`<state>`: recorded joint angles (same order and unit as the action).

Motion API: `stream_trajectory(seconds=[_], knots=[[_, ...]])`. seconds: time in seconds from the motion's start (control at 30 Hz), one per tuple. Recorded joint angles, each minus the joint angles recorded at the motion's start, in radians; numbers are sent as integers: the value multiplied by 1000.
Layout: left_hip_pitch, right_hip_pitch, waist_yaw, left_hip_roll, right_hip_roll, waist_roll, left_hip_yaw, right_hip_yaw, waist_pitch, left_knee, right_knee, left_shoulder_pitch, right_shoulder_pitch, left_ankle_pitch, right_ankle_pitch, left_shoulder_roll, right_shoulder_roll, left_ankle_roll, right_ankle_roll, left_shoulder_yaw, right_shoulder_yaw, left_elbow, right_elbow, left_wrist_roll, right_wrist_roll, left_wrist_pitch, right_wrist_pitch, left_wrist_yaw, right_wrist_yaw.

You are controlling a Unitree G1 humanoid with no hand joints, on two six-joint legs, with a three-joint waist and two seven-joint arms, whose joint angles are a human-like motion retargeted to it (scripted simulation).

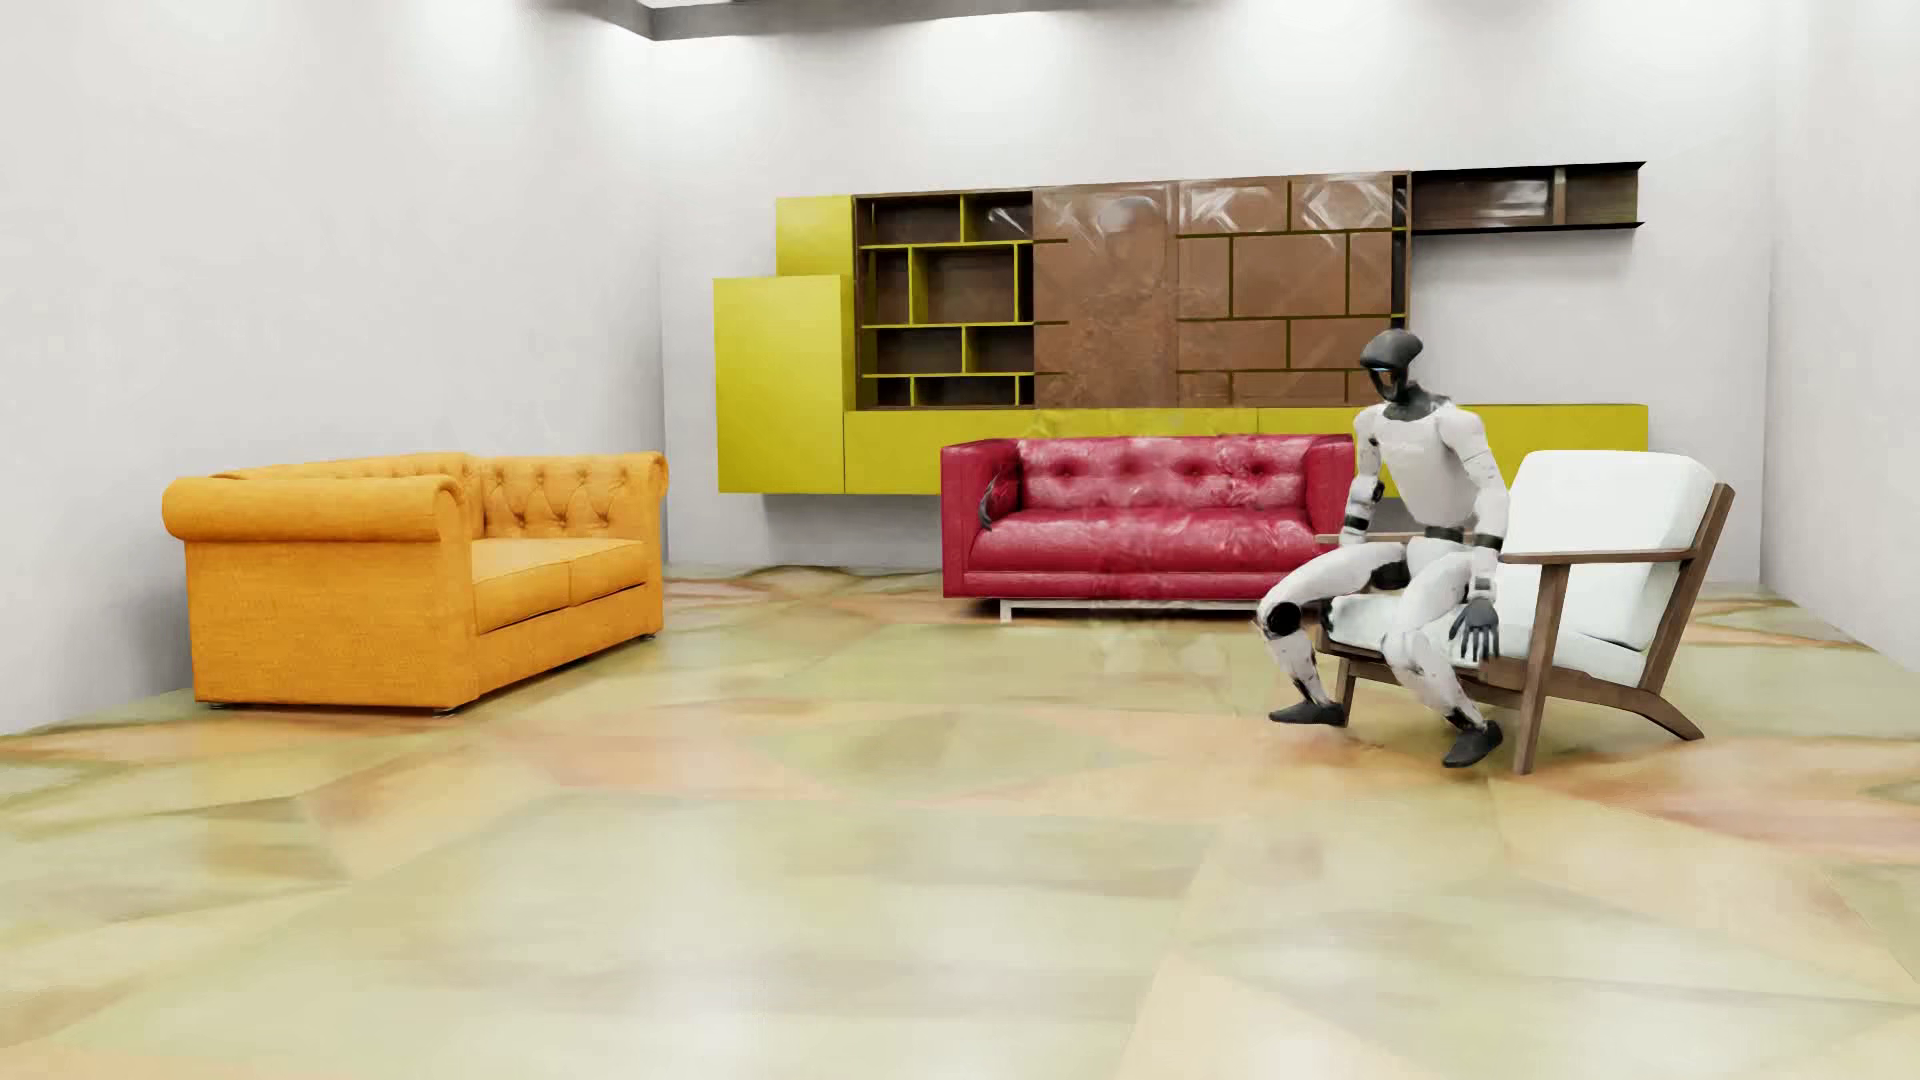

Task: Stand up from chair

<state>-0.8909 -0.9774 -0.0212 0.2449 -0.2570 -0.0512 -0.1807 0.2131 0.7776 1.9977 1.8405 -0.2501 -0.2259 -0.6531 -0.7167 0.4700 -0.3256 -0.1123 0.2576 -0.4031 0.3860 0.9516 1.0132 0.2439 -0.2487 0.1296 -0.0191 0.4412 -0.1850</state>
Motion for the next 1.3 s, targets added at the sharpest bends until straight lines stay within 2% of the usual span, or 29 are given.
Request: stream_trajectory(seconds=[0.03,0.07,0.1,0.13,0.17,0.2,0.27,0.3,0.33,0.4,0.43,0.5,0.6,0.73,0.77,0.8,0.87,0.9,0.93,0.97,1.0,1.03,1.07,1.1,1.13,1.2,1.23,1.27,1.3], knots=[[7,15,6,2,-9,1,5,-4,-10,1,-4,-17,3,-7,-7,-23,17,5,5,-19,-6,53,34,-10,24,-9,-51,-11,-8],[8,20,6,3,-15,5,4,-3,-22,2,-3,-22,-6,-11,-13,-36,44,4,7,-22,-31,76,72,-20,93,-6,-30,-19,-27],[19,30,3,-1,-26,6,12,0,-26,-2,0,-22,-3,-12,-8,-46,56,10,41,-22,-39,85,87,-26,116,-5,-16,-19,-71],[25,45,4,-2,-28,9,16,-6,-29,-5,-3,-21,-1,1,-15,-59,52,8,29,-22,-44,95,94,-34,113,-11,-5,-21,-84],[35,52,4,-6,-27,8,18,-3,-28,-9,0,-20,-6,5,-11,-66,42,10,28,-24,-37,112,96,-23,112,19,-3,3,-82],[48,67,7,-9,-25,11,18,-4,-24,-5,0,-17,-3,3,-9,-74,34,6,29,-27,-28,115,88,-30,108,17,-15,8,-86],[66,87,12,-23,-20,7,13,-6,-27,-8,0,-5,15,1,-6,-84,20,16,21,-36,-8,123,42,-20,38,19,0,7,-54],[70,93,13,-32,-15,3,10,-4,-24,-7,-2,-5,9,-2,-6,-85,26,18,18,-30,-7,130,49,-15,22,1,-2,0,-61],[72,105,15,-40,-10,-2,9,-6,-16,-9,-11,-7,2,2,-23,-83,30,11,-24,-31,-8,131,53,-17,16,6,9,-4,-64],[74,107,17,-53,-2,-12,6,-7,-6,-21,-8,1,0,40,-23,-78,34,4,-35,-31,-6,129,56,-20,22,7,13,0,-62],[62,98,15,-55,0,-15,2,-6,-2,-22,-1,2,-2,46,-6,-71,35,-9,-11,-18,-4,125,54,-26,23,-7,3,-11,-46],[52,90,11,-63,-2,-25,7,-5,14,-32,-1,4,-6,65,-6,-64,38,-5,-10,-4,-5,128,52,-23,27,-5,-3,-10,-45],[27,56,7,-59,-1,-28,12,-1,21,-39,2,25,-14,75,-6,-51,27,-10,-2,16,-3,106,49,-24,18,-36,-15,-28,-29],[-45,-14,4,-53,4,-21,-3,7,27,-35,8,26,-22,73,-17,-56,5,-16,-6,43,-9,92,21,-29,8,-31,-21,-9,-13],[-70,-41,7,-59,8,-23,-4,15,31,-39,7,30,-29,78,-11,-59,0,-9,-9,43,-15,83,12,-8,0,-7,-10,-14,-9],[-98,-66,5,-61,15,-23,-10,18,26,-46,0,31,-34,77,-11,-51,-3,-11,-14,47,-9,67,6,-6,6,-9,-9,-50,-1],[-131,-96,9,-63,24,-22,-11,16,10,-75,-34,34,-48,66,-12,-57,-12,-13,-27,50,4,74,15,4,9,22,-9,-13,-12],[-132,-91,6,-57,35,-16,-9,7,-2,-99,-66,37,-60,65,-8,-57,-12,-3,-40,60,20,78,31,-12,15,-21,-18,-45,13],[-141,-102,7,-59,41,-21,-4,8,-28,-127,-96,43,-72,73,9,-63,-11,10,-30,63,24,95,39,-17,23,-8,-13,-10,-14],[-118,-75,9,-48,47,-15,-4,0,-49,-160,-134,56,-74,59,10,-65,-13,10,-21,62,36,117,37,-19,39,10,-19,3,-4],[-90,-33,8,-57,44,-5,5,-16,-59,-216,-193,68,-83,70,16,-64,-23,31,-31,48,37,114,26,-33,14,-6,-5,-12,-3],[-51,16,8,-66,55,6,26,-46,-77,-287,-265,73,-97,90,24,-69,-30,68,-60,45,43,123,17,-49,34,-5,-19,-9,-5],[-1,74,13,-56,73,13,32,-63,-96,-347,-340,79,-92,94,42,-79,-31,60,-72,54,41,140,8,-51,11,-1,-18,-11,10],[46,129,15,-56,94,21,44,-75,-126,-427,-433,87,-95,111,52,-87,-36,64,-118,49,50,148,-4,-58,37,15,-39,10,-8],[99,194,15,-62,106,27,52,-78,-157,-514,-533,96,-90,127,87,-90,-37,63,-134,49,54,149,-8,-56,31,2,-42,3,-6],[250,365,19,-77,136,48,89,-106,-222,-710,-749,120,-41,167,156,-96,-54,91,-195,16,38,161,-30,-54,23,29,-62,-8,11],[298,405,12,-106,134,36,94,-86,-276,-805,-827,120,-6,184,186,-100,-49,95,-211,6,30,174,-44,-55,25,4,-62,-25,1],[398,513,0,-119,142,41,106,-99,-300,-905,-912,120,24,202,221,-95,-42,108,-241,-29,12,197,-25,-60,10,9,-77,-36,26],[508,565,-2,-118,151,54,125,-57,-318,-1001,-917,110,61,210,277,-116,-40,110,-212,-42,22,218,-13,-68,13,4,-80,-50,24]])
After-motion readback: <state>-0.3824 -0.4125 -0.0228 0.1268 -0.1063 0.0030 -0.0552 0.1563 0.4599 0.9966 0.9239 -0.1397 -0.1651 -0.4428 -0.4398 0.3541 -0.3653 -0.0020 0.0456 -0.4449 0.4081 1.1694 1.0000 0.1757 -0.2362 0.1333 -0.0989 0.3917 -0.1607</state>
